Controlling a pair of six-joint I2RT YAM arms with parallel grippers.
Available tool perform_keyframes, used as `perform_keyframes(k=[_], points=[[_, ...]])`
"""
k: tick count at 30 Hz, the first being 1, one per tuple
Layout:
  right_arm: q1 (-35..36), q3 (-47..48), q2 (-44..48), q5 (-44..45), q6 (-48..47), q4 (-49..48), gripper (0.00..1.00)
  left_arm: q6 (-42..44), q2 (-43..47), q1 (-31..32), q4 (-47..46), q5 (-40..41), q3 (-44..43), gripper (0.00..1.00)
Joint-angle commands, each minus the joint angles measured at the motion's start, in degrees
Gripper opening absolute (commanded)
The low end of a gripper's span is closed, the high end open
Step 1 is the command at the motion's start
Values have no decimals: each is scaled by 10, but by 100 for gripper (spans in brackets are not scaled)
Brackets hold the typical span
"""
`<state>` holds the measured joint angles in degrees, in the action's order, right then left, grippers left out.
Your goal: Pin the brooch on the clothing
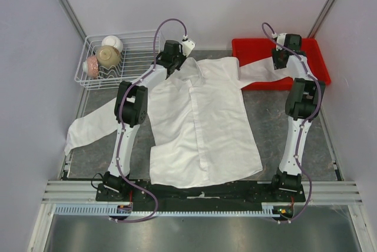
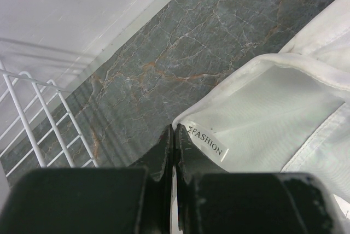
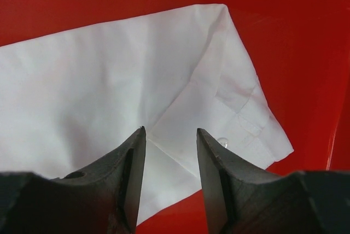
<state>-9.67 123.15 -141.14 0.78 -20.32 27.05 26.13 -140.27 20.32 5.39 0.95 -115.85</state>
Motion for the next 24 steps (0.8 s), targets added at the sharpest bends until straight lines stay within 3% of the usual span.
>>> perform_keyframes(k=[1, 8, 15, 24], points=[[1, 1, -19, 4, 19, -16, 50, -22, 16, -6, -30, -7, 5, 2], [-1, 8, -31, 8, 26, -12, 50, -26, 15, -10, -31, -6, 8, 2], [-10, 16, -26, 19, 20, -12, 22, -24, 12, -10, -32, -7, 8, 2], [-23, 36, 8, 26, -18, -12, 8, -21, 11, -11, -31, -7, 8, 2]])
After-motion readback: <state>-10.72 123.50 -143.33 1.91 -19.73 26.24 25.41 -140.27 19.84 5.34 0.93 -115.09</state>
